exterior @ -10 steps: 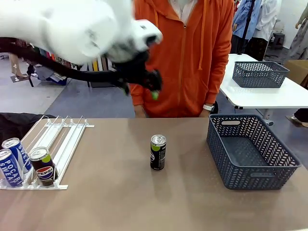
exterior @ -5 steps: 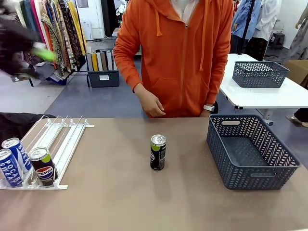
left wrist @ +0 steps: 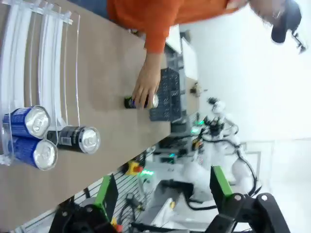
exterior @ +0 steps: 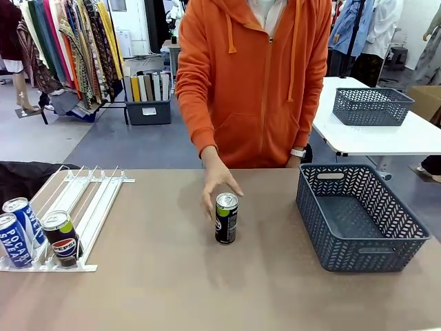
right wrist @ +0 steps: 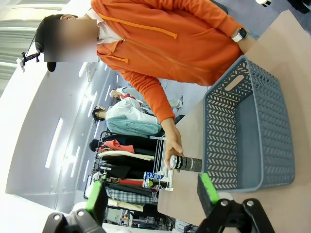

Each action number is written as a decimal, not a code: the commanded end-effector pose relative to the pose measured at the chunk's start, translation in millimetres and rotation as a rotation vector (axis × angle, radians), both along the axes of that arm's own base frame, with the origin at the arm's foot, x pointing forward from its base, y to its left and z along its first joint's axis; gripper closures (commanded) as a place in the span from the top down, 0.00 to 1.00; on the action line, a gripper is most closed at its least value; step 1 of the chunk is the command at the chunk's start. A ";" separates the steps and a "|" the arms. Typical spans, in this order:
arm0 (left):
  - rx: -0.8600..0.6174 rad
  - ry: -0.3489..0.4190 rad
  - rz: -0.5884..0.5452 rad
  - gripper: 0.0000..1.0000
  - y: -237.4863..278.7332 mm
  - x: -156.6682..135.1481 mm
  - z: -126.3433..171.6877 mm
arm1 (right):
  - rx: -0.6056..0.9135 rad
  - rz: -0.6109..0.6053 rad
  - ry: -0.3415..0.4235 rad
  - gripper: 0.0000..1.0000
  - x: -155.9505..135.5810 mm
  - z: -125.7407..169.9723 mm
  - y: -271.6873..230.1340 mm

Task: Retrieve and store the cans from the dispenser.
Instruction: Pick up one can from the Automatic Can Dispenser and place it in the middle of the table, then pick up the last remaining can from one row of the Automatic Can Dispenser and place it in the middle of the table.

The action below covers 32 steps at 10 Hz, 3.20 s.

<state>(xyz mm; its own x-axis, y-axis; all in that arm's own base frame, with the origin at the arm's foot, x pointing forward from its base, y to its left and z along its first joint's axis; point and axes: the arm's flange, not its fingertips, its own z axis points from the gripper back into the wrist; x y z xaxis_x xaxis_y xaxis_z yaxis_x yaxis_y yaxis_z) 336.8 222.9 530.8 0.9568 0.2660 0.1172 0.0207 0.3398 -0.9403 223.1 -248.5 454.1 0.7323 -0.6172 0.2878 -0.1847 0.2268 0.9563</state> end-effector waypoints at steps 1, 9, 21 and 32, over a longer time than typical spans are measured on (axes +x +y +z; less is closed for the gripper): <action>0.029 -0.038 0.009 1.00 -26.4 9.5 -10.4 | 0.000 0.003 -0.021 1.00 1.1 3.5 -0.9; 0.000 0.000 0.000 1.00 0.0 0.0 0.0 | 0.000 0.003 -0.021 1.00 1.1 3.5 -0.9; 0.764 0.052 -0.162 1.00 -208.4 16.0 -53.9 | 0.000 0.003 -0.021 1.00 1.1 3.5 -0.9; 1.119 0.052 -0.195 1.00 -249.9 28.1 -122.1 | 0.000 0.003 -0.021 1.00 1.1 3.5 -0.9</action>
<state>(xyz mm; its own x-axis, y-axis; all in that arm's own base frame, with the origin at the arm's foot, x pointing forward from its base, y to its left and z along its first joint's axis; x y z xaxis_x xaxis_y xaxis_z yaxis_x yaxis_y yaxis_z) 373.5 -23.9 426.1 0.9792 -0.1523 0.1338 0.1737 0.9706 -0.1663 223.3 -248.6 454.9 0.7326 -0.6161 0.2893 -0.1857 0.2280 0.9558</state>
